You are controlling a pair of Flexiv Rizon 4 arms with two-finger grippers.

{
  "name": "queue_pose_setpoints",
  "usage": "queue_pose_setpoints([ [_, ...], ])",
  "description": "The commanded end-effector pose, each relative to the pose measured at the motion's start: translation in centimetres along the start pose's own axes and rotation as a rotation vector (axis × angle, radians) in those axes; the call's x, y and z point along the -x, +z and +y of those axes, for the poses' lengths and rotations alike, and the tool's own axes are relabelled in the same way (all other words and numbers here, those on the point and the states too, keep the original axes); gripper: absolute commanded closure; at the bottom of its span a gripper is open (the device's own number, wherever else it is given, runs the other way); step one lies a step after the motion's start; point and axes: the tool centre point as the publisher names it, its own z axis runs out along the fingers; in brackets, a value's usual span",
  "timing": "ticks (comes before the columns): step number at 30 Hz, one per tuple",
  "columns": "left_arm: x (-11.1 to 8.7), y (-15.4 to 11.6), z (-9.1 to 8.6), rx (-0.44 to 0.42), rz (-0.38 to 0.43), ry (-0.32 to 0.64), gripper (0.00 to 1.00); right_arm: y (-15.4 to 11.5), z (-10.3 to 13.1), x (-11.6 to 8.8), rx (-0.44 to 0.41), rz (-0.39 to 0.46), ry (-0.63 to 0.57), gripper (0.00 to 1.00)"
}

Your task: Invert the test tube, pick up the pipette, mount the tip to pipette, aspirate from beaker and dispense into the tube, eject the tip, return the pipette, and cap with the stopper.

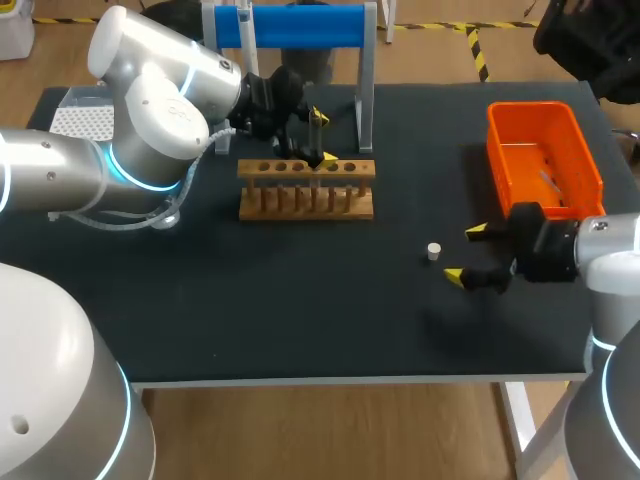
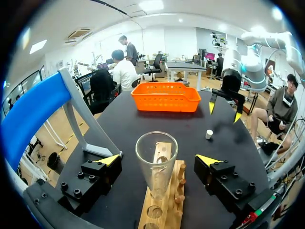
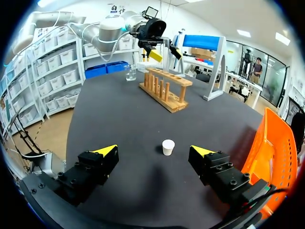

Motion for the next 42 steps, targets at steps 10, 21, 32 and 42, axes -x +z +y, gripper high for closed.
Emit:
queue_pose_setpoints([
  [10, 0.1, 0.0, 0.1, -0.002, 0.002, 0.001, 0.00, 1.9, -0.1, -0.2, -0.023, -0.021, 0.008, 0.00],
  [21, 0.1, 0.0, 0.1, -0.002, 0.002, 0.001, 0.00, 3.4, -0.3, 0.2, -0.035, -0.033, 0.013, 0.00],
  [32, 0.1, 0.0, 0.1, -0.002, 0.002, 0.001, 0.00, 4.1, -0.3, 0.5, -0.043, -0.046, 0.027, 0.00],
  [42, 0.1, 0.0, 0.1, -0.002, 0.002, 0.001, 0.00, 4.5, -0.1, 1.1, -0.039, -0.065, 0.051, 0.01],
])
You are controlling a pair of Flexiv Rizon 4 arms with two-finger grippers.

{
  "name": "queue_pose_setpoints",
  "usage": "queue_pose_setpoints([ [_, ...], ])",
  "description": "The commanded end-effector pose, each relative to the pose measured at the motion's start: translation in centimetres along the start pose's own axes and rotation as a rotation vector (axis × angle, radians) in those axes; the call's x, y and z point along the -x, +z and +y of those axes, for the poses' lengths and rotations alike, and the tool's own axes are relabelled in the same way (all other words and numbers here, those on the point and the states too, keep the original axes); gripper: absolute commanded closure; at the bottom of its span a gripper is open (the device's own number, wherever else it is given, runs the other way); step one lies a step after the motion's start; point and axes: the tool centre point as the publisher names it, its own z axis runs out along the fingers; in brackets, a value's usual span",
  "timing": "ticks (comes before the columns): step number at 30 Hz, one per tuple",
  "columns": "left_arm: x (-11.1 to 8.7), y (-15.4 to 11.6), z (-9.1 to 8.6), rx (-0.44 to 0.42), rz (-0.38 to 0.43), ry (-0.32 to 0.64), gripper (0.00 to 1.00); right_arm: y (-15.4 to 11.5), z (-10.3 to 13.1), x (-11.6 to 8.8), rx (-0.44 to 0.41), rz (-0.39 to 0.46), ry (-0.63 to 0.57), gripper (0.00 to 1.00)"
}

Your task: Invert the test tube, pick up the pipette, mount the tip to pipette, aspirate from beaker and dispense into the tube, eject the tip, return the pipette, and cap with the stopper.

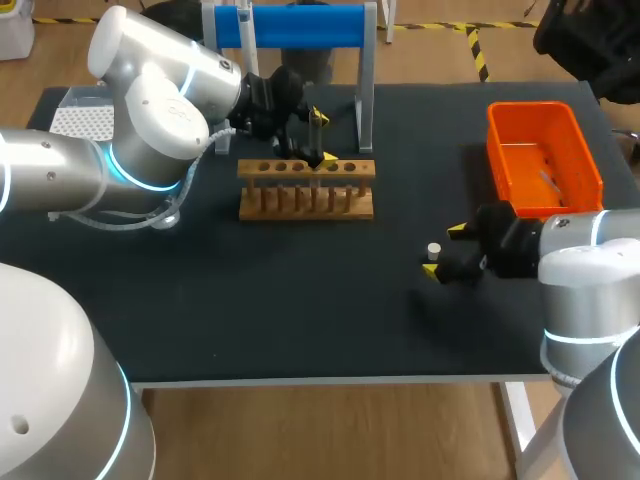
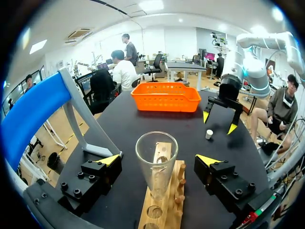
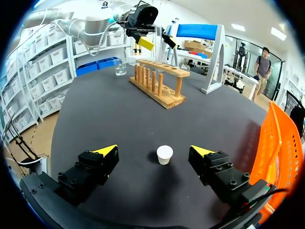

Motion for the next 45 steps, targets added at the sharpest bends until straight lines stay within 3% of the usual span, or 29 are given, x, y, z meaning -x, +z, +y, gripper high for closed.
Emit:
queue_pose_setpoints([
  [1, 0.1, 0.0, 0.1, -0.002, 0.002, 0.001, 0.00, 0.4, 0.0, 0.1, 0.003, -0.009, 0.006, 0.03],
  [7, 0.1, 0.0, 0.1, -0.002, 0.002, 0.001, 0.00, 0.8, 0.0, 0.3, 0.002, -0.013, 0.013, 0.13],
  [14, 0.1, 0.0, 0.1, -0.002, 0.002, 0.001, 0.00, 1.1, -0.1, 0.5, -0.003, -0.020, 0.021, 0.11],
  [17, 0.1, 0.0, 0.1, -0.002, 0.002, 0.001, 0.00, 1.3, -0.1, 0.6, -0.005, -0.021, 0.024, 0.19],
  [36, 0.1, 0.0, 0.1, -0.002, 0.002, 0.001, 0.00, 1.8, -0.3, 0.8, -0.023, -0.035, 0.034, 0.38],
  [45, 0.1, 0.0, 0.1, -0.002, 0.002, 0.001, 0.00, 2.2, -0.2, 0.9, -0.026, -0.040, 0.032, 0.40],
])
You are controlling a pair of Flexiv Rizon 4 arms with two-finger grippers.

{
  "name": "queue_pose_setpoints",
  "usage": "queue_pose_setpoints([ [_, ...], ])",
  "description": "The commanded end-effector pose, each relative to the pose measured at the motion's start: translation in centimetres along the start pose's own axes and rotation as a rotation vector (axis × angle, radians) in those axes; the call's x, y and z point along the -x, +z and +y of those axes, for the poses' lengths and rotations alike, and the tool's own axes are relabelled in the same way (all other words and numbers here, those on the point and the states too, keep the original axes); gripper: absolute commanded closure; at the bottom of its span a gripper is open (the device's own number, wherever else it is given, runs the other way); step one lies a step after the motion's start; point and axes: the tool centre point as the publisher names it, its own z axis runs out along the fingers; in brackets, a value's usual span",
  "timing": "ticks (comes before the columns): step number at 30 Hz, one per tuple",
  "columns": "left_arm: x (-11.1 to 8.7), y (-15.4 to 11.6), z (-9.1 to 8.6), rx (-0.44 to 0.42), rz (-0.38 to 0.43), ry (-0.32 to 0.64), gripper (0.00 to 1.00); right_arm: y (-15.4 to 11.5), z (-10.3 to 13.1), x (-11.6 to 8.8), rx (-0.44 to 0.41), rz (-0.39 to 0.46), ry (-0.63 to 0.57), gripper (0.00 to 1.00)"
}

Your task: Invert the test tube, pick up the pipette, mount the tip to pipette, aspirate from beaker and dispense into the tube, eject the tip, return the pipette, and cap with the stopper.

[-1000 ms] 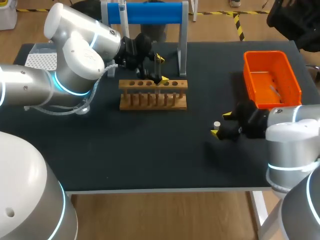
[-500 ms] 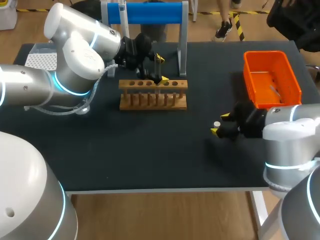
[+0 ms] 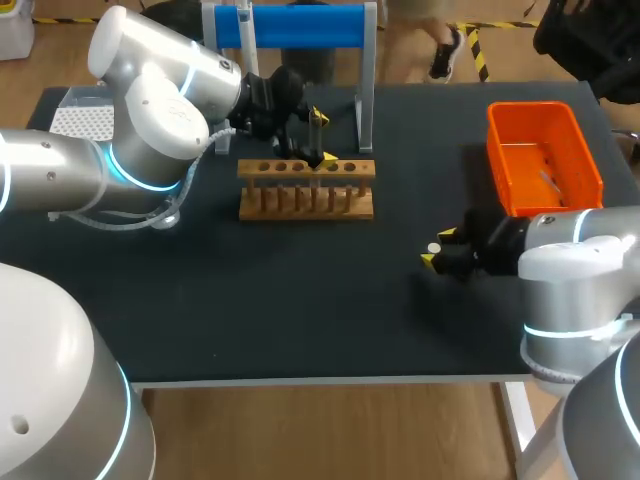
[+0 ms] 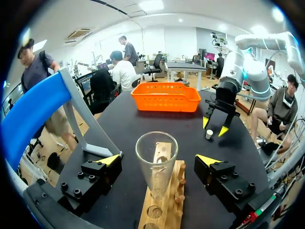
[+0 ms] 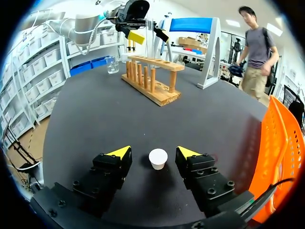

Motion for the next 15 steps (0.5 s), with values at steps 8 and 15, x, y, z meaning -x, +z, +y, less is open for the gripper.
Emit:
queue_pose_setpoints([
  [8, 0.08, 0.04, 0.07, -0.002, 0.002, 0.001, 0.00, 0.63, -0.12, 0.09, -0.009, -0.004, 0.001, 0.45],
  [15, 0.08, 0.04, 0.07, -0.002, 0.002, 0.001, 0.00, 0.77, -0.26, 0.25, -0.012, -0.005, 0.007, 0.50],
])
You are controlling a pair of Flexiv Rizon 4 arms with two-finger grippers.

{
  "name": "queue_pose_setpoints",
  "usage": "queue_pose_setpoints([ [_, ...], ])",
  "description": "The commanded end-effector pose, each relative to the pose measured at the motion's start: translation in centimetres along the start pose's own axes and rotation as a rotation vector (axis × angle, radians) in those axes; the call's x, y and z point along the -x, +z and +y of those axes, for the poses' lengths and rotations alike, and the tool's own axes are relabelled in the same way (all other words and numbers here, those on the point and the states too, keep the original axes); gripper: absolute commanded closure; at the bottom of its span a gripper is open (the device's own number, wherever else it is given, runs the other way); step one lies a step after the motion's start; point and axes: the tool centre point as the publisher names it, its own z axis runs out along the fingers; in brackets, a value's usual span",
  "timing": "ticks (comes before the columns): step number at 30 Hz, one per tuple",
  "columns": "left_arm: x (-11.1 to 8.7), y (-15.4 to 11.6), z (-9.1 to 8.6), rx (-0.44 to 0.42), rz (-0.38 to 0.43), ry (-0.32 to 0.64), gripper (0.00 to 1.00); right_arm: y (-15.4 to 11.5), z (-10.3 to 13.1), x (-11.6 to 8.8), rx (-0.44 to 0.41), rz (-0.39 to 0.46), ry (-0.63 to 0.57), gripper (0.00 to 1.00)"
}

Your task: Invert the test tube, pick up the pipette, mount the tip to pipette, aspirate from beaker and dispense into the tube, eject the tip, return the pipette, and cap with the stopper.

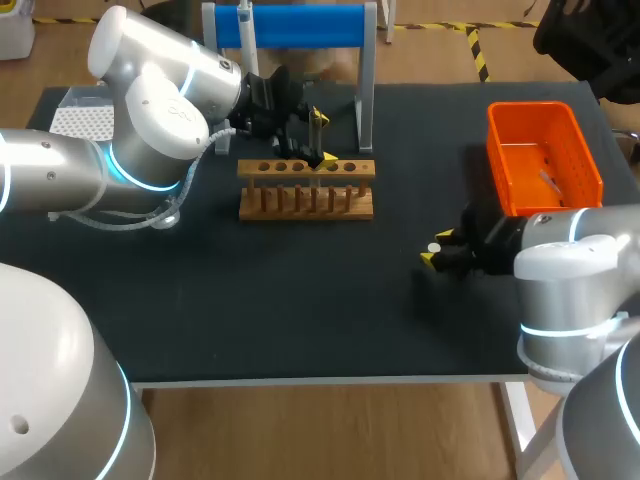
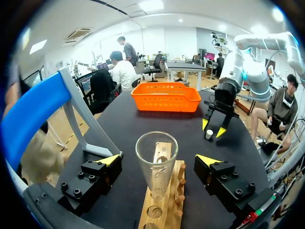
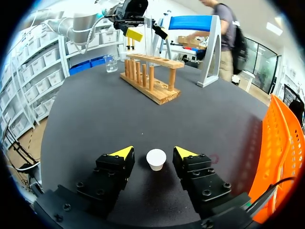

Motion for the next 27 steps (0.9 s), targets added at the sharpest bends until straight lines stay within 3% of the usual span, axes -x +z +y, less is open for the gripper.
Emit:
queue_pose_setpoints([
  [1, 0.08, 0.04, 0.07, -0.002, 0.002, 0.001, 0.00, 0.25, -0.03, 0.02, -0.002, -0.002, 0.001, 0.50],
  [27, 0.08, 0.04, 0.07, -0.002, 0.002, 0.001, 0.00, 0.10, 0.03, 0.04, -0.003, -0.012, -0.002, 0.59],
])
